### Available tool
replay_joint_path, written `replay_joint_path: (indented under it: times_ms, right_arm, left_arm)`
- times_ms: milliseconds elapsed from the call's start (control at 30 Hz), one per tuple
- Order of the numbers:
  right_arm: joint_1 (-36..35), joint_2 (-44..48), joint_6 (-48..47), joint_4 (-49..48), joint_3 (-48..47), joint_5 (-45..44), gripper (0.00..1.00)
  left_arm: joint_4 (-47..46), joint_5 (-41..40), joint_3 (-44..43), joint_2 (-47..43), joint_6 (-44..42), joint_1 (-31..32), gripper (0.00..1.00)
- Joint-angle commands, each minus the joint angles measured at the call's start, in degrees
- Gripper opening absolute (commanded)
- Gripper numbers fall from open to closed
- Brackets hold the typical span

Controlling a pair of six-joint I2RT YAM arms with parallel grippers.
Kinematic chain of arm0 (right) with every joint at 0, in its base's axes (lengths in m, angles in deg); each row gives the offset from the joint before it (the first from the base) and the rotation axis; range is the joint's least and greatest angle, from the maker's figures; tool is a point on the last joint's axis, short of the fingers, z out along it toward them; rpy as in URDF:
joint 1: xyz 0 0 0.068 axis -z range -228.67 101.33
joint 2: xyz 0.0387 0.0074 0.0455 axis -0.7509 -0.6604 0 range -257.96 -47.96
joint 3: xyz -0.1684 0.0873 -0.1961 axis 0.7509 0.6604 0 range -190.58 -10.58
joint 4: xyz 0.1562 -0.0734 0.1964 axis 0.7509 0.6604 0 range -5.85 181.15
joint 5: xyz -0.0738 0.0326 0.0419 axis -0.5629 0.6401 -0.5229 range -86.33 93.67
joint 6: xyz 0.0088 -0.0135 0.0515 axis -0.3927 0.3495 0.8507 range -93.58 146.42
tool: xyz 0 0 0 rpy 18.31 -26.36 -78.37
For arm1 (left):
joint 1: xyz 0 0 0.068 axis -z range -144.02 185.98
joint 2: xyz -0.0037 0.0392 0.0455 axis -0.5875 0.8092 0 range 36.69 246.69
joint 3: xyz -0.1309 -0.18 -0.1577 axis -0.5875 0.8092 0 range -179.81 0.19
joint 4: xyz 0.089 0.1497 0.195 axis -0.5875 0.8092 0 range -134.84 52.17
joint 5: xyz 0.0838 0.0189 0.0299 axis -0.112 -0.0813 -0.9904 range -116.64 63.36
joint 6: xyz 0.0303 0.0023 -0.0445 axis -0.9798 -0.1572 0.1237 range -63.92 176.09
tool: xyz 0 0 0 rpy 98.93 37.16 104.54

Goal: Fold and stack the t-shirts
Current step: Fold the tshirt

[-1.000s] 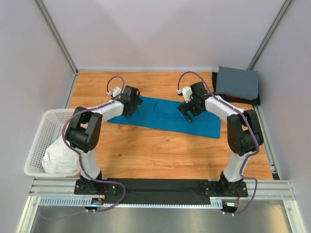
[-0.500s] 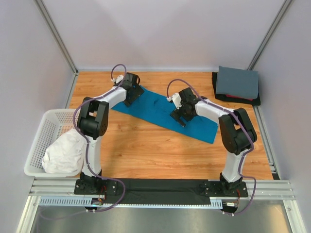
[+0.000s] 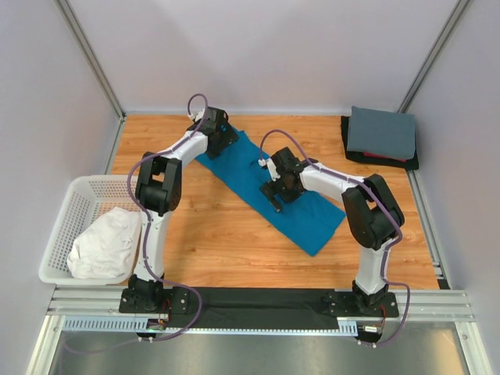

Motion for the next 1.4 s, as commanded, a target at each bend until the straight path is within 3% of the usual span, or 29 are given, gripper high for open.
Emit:
replay_joint_path:
  times_ms: [0,100,333,600,800,1133,1367]
  right_arm:
    - [-2.2,-0.9,6.6,5.0,3.6,3.0,1.0]
    - [-5.3,-1.3,9.0,6.3,2.7,3.8,1.0]
    - [-10.9,-5.2,24.0,10.3,-7.0,3.6,1.0]
    - [-11.5,-5.7,38.9,10.3,-3.6,8.9,1.0]
    - [-11.5,-6.3,41.7,16.4,-7.7,11.8,1.0]
    - [-11.5,-6.6,46.4,15.3,-6.0,16.7,1.0]
    - [-10.5,-2.7,52.6,14.0,-4.5,13.8,1.0]
  left_arm:
    - [-0.4,3.9,-2.8,3.6,3.1,-0.1,0.93]
    - [-1.0,5.0,-5.3,5.2,3.8,0.0,0.92]
    - [-5.4,3.3,-6.5,6.8,5.8,1.1,0.92]
    - [-2.8,3.0,-14.5,12.5,6.7,2.3,0.92]
    - [-1.7,2.4,-20.1,15.8,7.5,3.0,0.91]
    - [-2.9,4.7,-24.4,19.0,7.1,4.9,0.91]
    - [-4.1,5.9,-24.6,19.6,4.8,5.3,0.91]
